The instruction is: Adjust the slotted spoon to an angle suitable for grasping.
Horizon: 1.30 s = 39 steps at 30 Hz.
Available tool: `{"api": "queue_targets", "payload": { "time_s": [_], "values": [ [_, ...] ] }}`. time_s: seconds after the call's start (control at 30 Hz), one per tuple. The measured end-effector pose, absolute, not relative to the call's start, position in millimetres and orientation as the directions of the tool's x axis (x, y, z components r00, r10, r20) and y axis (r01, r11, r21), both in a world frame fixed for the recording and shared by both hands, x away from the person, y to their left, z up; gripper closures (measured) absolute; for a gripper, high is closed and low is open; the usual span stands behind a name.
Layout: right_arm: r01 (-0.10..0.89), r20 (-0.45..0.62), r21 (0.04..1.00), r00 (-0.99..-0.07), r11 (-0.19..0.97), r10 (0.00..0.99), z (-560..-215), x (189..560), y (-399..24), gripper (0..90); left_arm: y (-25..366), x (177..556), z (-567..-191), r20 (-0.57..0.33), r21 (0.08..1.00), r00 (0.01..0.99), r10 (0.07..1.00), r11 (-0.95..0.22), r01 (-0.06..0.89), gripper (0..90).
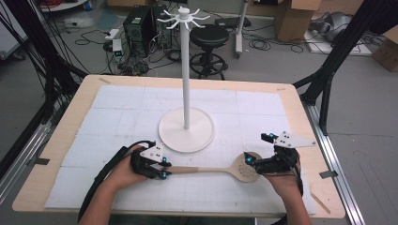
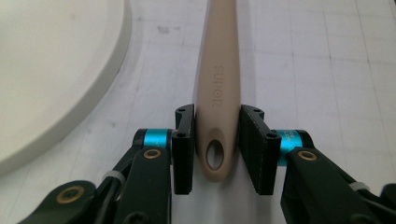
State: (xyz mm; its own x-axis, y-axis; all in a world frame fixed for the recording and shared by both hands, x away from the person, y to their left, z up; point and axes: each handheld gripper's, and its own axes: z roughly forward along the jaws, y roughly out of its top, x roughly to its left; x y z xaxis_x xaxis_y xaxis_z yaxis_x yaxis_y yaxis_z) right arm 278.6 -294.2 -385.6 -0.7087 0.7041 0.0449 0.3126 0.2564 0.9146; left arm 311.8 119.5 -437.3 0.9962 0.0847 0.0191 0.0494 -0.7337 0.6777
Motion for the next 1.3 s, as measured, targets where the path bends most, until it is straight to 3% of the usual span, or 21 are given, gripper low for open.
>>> {"api": "queue_targets", "payload": {
  "time_s": [0.23,0.37,0.73,1.3],
  "values": [
    [0.301,0.039,0.917,-0.718,0.261,0.695,-384,278,-292,1.0,94,314,-438,0.028,0.681,0.997,0.076,-0.731,0.037,66.2],
    [0.301,0.041,0.917,-0.722,0.261,0.690,-383,279,-292,1.0,95,311,-437,0.033,0.688,0.995,0.099,-0.724,0.049,50.5],
    [0.287,0.037,0.924,-0.726,0.254,0.687,-377,277,-292,1.0,161,310,-411,-0.012,0.865,0.973,0.230,-0.486,0.126,33.6],
    [0.294,0.040,0.919,-0.733,0.263,0.679,-378,275,-289,1.0,243,303,-382,-0.027,0.938,0.914,0.405,-0.305,0.163,11.5]
  ]
}}
